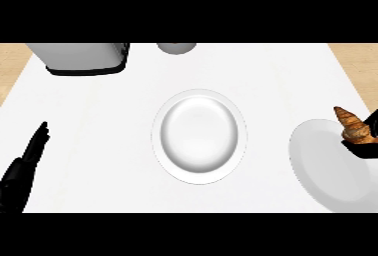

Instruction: Pick the croissant from the plate and place it in the plate

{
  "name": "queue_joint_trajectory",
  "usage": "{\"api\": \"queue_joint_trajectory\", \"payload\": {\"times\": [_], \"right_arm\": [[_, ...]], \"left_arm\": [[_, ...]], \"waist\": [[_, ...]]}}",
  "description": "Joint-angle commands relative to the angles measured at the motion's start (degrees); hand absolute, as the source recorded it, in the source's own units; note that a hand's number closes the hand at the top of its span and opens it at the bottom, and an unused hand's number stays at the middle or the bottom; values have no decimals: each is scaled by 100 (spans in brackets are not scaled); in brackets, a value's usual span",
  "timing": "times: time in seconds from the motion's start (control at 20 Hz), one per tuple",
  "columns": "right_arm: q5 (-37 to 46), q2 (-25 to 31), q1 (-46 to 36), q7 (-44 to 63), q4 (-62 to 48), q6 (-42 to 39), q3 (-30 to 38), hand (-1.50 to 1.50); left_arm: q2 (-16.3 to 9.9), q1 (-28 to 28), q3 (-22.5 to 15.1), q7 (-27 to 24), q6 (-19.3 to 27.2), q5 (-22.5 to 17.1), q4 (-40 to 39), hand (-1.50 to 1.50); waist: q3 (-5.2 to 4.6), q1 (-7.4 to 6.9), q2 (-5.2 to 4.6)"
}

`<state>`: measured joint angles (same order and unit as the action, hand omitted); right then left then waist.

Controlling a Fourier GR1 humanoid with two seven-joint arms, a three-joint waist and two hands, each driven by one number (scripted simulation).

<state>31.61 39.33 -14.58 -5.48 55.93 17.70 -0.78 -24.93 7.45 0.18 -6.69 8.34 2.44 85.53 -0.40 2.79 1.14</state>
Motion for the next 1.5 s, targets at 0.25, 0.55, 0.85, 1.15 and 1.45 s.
{"api": "queue_joint_trajectory", "payload": {"times": [0.25, 0.55, 0.85, 1.15, 1.45], "right_arm": [[-245, -219, 655, 657, 3637, -79, -349, 150], [-75, -139, 1266, 2232, 6123, -808, -742, 150], [904, -1140, 192, 3789, 6505, -1255, -1885, 150], [1047, -2283, -1170, 4249, 4835, -1531, -2105, 150], [1303, -3129, -1900, 4364, 3319, -1682, -2339, 150]], "left_arm": [[103, 274, 54, -287, 12, 7, -67, 0], [53, 109, 27, -43, -82, 60, 168, 0], [110, -86, -7, -1, -266, 119, 136, 0], [296, -301, -13, 30, -220, 256, 33, 0], [304, -193, 76, -212, -291, 324, -80, 0]], "waist": [[9, -4, 3], [26, -124, -49], [34, -329, -104], [37, -379, -126], [38, -397, -133]]}}
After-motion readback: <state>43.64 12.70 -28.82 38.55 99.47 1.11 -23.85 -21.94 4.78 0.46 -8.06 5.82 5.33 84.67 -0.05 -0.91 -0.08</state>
